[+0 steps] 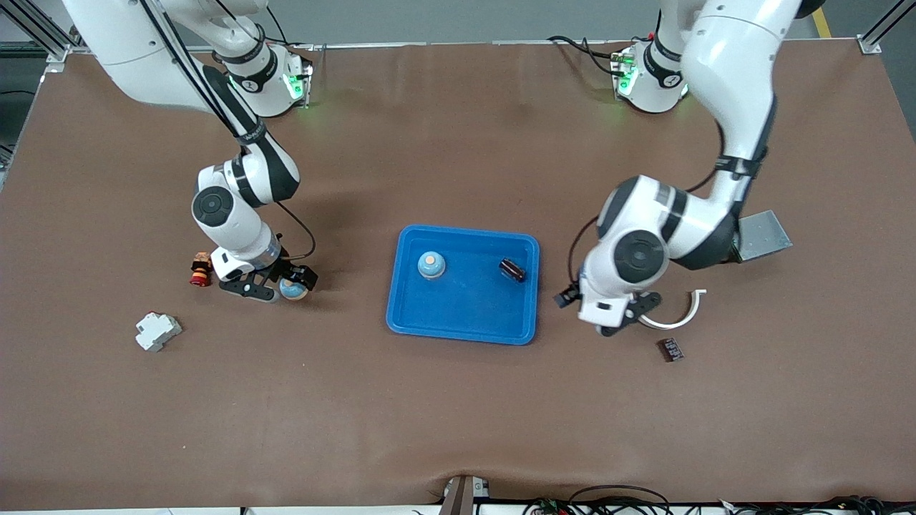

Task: Place electrolytic capacitor and blue bell in tray
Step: 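Open the left gripper over the tray while the right gripper reaches another bell, then grasp another bell with the right gripper while the left gripper grasps another capacitor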

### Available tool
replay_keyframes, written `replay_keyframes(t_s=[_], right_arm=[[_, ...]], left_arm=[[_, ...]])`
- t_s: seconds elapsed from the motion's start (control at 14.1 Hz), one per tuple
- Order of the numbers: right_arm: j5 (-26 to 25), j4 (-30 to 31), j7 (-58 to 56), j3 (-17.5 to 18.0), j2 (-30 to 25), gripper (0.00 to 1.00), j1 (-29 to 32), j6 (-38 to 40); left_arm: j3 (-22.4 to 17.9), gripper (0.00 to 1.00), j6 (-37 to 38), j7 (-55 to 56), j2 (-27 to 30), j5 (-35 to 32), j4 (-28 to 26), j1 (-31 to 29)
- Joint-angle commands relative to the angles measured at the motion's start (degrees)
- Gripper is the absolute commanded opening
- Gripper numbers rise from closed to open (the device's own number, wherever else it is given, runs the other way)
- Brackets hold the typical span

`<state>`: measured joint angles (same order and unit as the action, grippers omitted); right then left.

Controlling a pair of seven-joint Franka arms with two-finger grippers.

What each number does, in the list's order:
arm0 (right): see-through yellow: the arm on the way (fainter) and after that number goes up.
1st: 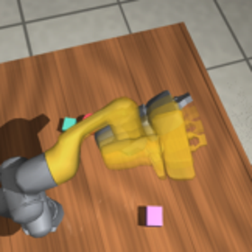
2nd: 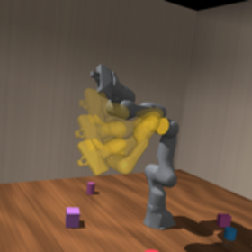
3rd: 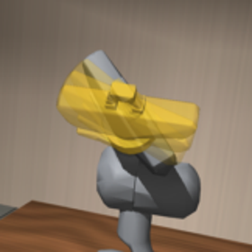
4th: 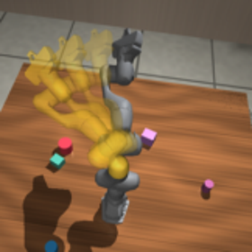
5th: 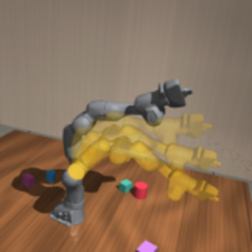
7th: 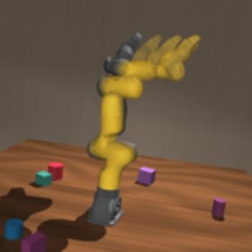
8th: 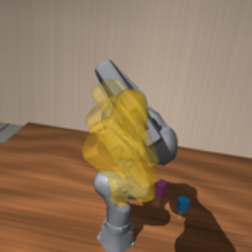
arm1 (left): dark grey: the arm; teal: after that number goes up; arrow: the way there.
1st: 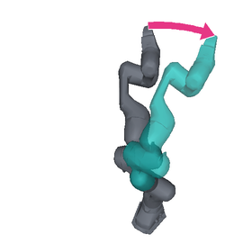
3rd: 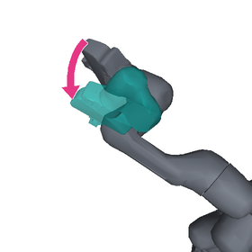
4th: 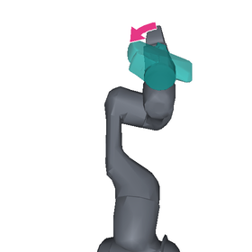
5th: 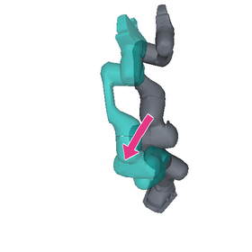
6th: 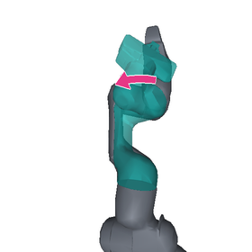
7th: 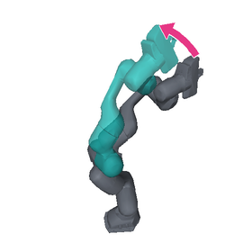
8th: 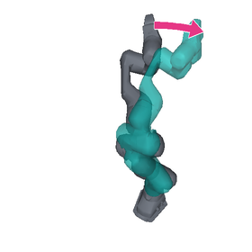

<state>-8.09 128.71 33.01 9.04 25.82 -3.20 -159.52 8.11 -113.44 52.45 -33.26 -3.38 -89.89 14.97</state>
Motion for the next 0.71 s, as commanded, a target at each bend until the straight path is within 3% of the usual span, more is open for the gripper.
replay_keyframes(t_s=[0.0,0.14,0.21,0.35,0.64], right_arm=[[-1.14,-0.48,-0.4,0.8,0.2,1.0,1.27,-0.09],[-1.14,-0.65,-0.49,0.8,0.2,1.0,1.36,-0.09],[-1.22,-0.83,-0.49,0.8,0.2,0.81,1.36,0.09],[-1.49,-1.53,-0.58,0.8,0.2,0.0,1.53,0.7],[-1.31,-2.84,2.13,0.98,-0.67,0.0,1.01,3.14]], left_arm=[[0.5,1.0,0.41,-7.42,0.65,-5.82,-0.99,-4.84],[0.42,1.0,-0.81,-16.98,-0.05,-8.12,-0.9,-8.89],[0.41,1.0,-2.47,-21.99,-0.14,-8.39,-0.9,-11.61],[0.5,1.0,-6.07,-29.13,-1.19,-8.22,-0.9,-15.48],[0.41,1.0,-14.94,-29.6,-5.23,-7.96,-0.82,-16.12]])
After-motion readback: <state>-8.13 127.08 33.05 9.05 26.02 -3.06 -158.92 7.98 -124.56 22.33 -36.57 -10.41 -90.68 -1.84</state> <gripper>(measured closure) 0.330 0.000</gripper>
